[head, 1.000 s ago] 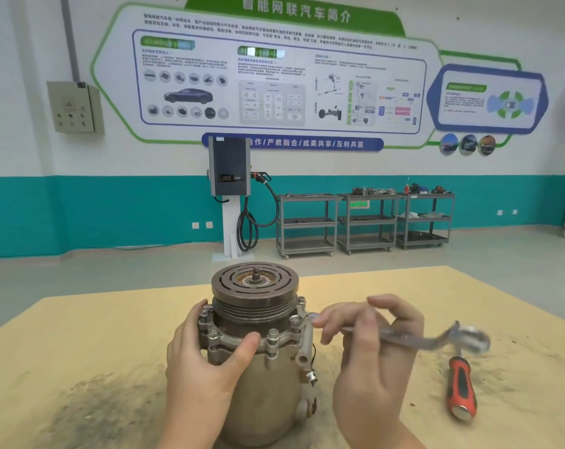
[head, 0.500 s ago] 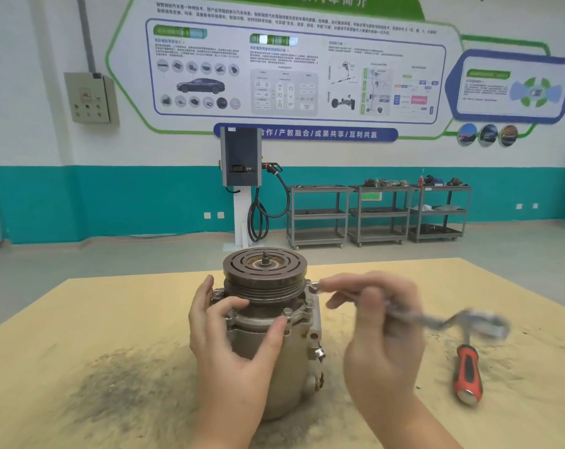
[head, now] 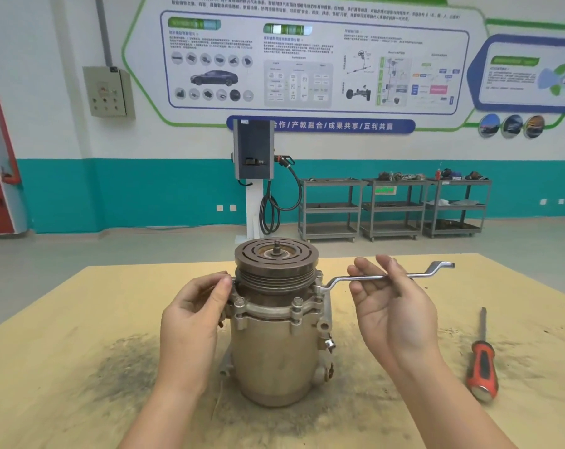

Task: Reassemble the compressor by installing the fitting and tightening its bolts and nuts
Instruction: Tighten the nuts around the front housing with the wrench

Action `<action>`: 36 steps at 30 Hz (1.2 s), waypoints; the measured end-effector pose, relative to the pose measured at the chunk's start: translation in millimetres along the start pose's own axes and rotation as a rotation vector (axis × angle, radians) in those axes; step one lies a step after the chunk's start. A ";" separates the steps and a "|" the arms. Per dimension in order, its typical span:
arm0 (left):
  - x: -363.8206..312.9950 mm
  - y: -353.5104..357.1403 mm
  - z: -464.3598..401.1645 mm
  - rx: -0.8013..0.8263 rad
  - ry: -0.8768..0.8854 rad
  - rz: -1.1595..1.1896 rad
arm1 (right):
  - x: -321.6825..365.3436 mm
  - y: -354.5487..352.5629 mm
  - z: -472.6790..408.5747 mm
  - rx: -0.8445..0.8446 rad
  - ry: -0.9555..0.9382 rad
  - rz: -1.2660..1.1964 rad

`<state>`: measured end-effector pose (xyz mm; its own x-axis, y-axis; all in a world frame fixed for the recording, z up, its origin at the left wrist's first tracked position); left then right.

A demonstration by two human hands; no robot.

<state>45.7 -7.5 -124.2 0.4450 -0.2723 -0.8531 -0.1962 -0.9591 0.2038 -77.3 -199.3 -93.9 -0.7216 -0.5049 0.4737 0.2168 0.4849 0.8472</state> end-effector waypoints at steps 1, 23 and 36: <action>-2.1 0.5 0.3 0.015 0.008 -0.006 | 0.9 0.5 -0.1 0.020 0.000 0.004; -2.9 -4.2 -8.6 0.088 0.006 -0.070 | -5.3 2.2 22.5 0.216 -0.566 0.292; 3.4 -2.6 -6.5 0.032 0.016 -0.033 | -21.6 13.9 50.7 0.576 -0.991 0.851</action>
<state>53.4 -6.5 -124.5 0.4659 -0.2420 -0.8511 -0.2091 -0.9647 0.1598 -92.1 -145.4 -104.5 -0.7150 0.6651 0.2154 0.6902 0.7206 0.0664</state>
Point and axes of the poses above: each hand's wrist, its own z-axis away from the middle knuckle, its own y-axis out of the palm, x = y × z, the point moved 3 cm from there along -z, towards the middle knuckle, and after that the axes turned 3 degrees about -z, right-handed, at the moved point
